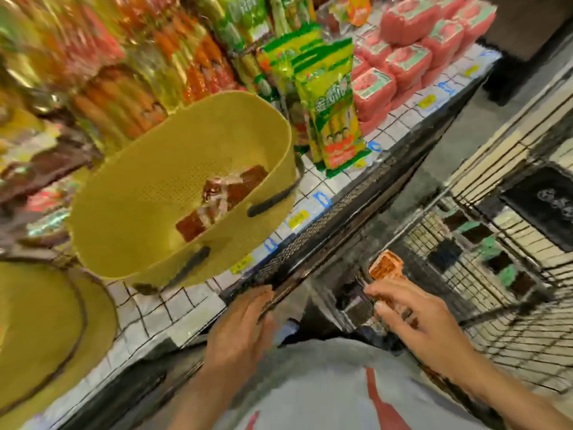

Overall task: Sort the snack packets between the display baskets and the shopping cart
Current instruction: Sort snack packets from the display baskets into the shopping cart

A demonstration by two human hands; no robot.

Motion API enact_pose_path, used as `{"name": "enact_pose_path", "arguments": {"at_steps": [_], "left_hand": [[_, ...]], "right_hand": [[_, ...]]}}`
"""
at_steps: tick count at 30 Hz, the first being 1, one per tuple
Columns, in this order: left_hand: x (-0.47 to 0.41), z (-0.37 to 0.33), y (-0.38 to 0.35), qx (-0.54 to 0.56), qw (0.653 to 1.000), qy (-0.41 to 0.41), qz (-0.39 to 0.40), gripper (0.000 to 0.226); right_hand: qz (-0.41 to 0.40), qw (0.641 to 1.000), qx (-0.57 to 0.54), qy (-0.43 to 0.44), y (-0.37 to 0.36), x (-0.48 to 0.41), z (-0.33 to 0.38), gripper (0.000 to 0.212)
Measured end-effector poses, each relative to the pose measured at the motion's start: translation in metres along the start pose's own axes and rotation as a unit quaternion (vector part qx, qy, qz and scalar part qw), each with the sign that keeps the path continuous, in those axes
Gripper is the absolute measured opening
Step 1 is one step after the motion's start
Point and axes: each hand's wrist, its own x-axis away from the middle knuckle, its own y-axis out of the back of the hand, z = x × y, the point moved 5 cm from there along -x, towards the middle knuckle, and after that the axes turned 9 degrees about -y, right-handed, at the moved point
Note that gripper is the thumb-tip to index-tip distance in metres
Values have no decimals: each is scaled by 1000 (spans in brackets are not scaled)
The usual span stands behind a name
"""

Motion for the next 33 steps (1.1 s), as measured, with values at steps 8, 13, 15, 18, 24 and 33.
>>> {"name": "enact_pose_path", "arguments": {"at_steps": [8, 13, 15, 18, 24, 33], "left_hand": [[59, 1, 81, -12, 988, 101, -116, 60], [47, 13, 134, 57, 972, 154, -168, 88], [45, 4, 159, 7, 964, 82, -252, 54], [45, 6, 170, -67, 932, 31, -354, 25], [6, 60, 169, -103, 925, 88, -355, 42], [0, 81, 155, -77, 927, 155, -333, 44]], "right_hand": [[-31, 992, 37, 117, -6, -25, 94, 22], [-22, 973, 2, 228, 15, -62, 190, 23], [-14, 964, 16, 266, 16, -82, 231, 28], [46, 933, 93, 344, -9, -122, 287, 26], [322, 802, 401, 305, -144, -209, 288, 54], [220, 664, 631, 335, -229, -234, 233, 78]]}}
